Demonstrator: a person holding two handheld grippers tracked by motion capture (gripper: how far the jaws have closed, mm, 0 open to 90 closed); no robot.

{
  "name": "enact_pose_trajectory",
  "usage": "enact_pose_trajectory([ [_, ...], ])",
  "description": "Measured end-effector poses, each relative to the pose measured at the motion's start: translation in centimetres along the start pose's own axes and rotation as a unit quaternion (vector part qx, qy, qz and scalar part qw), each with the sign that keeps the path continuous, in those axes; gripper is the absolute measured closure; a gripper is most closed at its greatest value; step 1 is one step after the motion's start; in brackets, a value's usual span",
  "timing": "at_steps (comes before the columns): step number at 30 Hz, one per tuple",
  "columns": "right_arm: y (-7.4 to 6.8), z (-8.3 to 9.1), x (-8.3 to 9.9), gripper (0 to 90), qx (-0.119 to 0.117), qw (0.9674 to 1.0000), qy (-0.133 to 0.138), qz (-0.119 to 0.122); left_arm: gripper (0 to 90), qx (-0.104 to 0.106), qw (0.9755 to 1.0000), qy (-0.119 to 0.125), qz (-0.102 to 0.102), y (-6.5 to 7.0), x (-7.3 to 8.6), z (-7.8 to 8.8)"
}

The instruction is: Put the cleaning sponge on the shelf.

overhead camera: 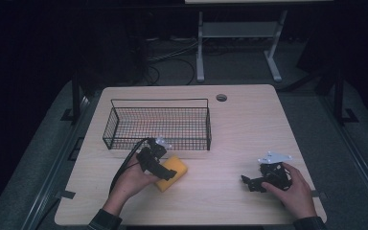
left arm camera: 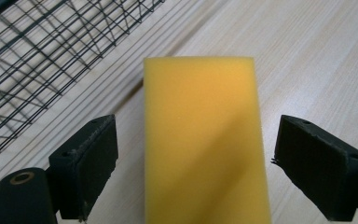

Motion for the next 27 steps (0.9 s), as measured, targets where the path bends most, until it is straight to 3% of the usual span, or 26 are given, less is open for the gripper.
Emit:
enact_pose_trajectory([
  [9,0.0,0.0,0.0,0.3,0.000,1.0000,0.000,0.000,12.6,0.005,0.9998,-0.014,-0.013,0.5,-0.3,-1.0],
  [27,0.0,0.0,0.0,0.3,0.000,1.0000,0.000,0.000,12.6,0.003,0.9992,-0.039,-0.012,0.7,0.2,-3.1],
])
Point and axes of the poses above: each handheld gripper's, and its own axes: z roughly backward along the jaws, x roughly out of its underside, y roughly to its right, the point moved 3 cm from there along -z, roughly forward along the jaws, and after that the axes turned 8 degrees about -z, right-handed, at the moved point
